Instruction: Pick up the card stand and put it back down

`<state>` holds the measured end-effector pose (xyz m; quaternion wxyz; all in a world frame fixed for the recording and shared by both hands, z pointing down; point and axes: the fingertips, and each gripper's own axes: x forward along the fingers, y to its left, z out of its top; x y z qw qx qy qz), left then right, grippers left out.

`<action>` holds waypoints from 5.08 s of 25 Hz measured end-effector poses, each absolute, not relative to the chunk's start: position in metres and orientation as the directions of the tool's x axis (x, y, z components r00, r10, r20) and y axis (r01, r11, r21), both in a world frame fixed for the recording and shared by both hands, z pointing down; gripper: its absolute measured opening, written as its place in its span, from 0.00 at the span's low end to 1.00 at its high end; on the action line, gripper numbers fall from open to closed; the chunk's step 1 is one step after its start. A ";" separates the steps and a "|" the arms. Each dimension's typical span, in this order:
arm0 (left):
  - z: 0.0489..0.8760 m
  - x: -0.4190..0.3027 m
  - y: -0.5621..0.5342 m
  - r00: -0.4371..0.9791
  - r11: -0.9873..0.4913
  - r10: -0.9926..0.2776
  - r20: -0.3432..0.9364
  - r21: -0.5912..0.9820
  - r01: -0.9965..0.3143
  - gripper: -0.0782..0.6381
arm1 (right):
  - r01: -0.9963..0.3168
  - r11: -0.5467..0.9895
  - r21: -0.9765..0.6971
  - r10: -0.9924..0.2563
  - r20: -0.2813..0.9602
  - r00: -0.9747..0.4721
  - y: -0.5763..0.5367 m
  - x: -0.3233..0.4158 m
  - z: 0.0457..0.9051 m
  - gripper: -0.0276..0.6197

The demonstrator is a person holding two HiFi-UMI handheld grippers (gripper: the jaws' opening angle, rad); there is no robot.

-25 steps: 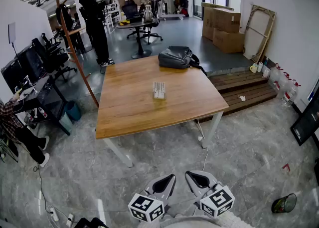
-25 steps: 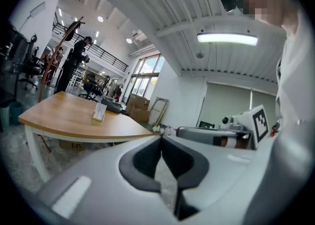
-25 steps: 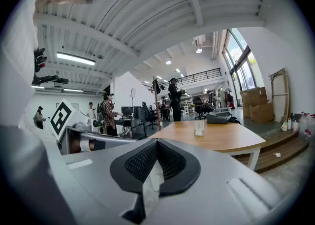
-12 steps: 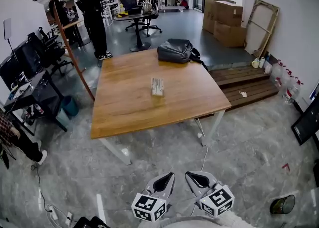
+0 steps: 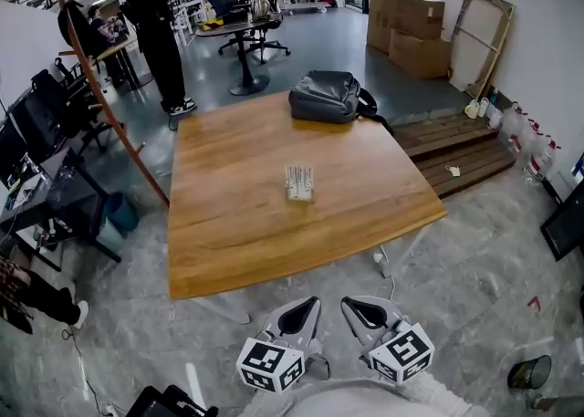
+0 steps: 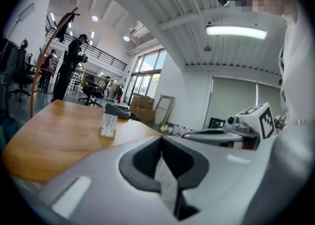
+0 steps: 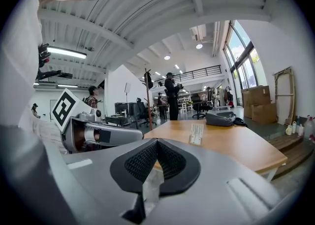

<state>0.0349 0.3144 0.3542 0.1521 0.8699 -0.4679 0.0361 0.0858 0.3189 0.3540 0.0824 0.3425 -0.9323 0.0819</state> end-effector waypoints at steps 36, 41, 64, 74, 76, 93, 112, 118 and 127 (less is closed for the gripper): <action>0.389 -0.022 0.015 0.557 -0.469 -0.791 0.255 0.333 -0.818 0.12 | -0.558 0.815 -0.160 -0.510 0.261 -0.820 0.010 0.014 0.382 0.04; 0.393 -0.019 0.000 0.595 -0.502 -0.758 0.266 0.344 -0.794 0.12 | -0.562 0.810 -0.167 -0.512 0.265 -0.817 -0.008 0.013 0.385 0.04; 0.456 -0.058 -0.049 0.660 -0.590 -0.663 0.353 0.296 -0.751 0.12 | -0.570 0.804 -0.170 -0.485 0.368 -0.794 -0.038 -0.009 0.437 0.04; 0.494 -0.070 -0.062 0.665 -0.614 -0.607 0.434 0.274 -0.740 0.29 | -0.583 0.790 -0.190 -0.460 0.445 -0.768 -0.059 0.002 0.472 0.14; 0.501 -0.072 -0.065 0.676 -0.637 -0.589 0.443 0.260 -0.726 0.32 | -0.586 0.789 -0.183 -0.457 0.463 -0.760 -0.062 0.004 0.481 0.20; 0.536 -0.061 -0.095 0.751 -0.779 -0.462 0.472 0.189 -0.598 0.51 | -0.554 0.818 -0.156 -0.405 0.528 -0.747 -0.082 -0.004 0.534 0.40; 0.540 -0.044 -0.095 0.790 -0.881 -0.360 0.495 0.096 -0.462 0.48 | -0.464 0.882 -0.088 -0.342 0.558 -0.756 -0.087 -0.011 0.549 0.29; 0.538 -0.047 -0.096 0.784 -0.879 -0.380 0.491 0.072 -0.472 0.38 | -0.442 0.895 -0.068 -0.335 0.553 -0.763 -0.086 -0.012 0.545 0.29; 0.536 -0.047 -0.096 0.781 -0.879 -0.376 0.499 0.073 -0.470 0.37 | -0.436 0.899 -0.049 -0.336 0.560 -0.757 -0.087 -0.011 0.542 0.27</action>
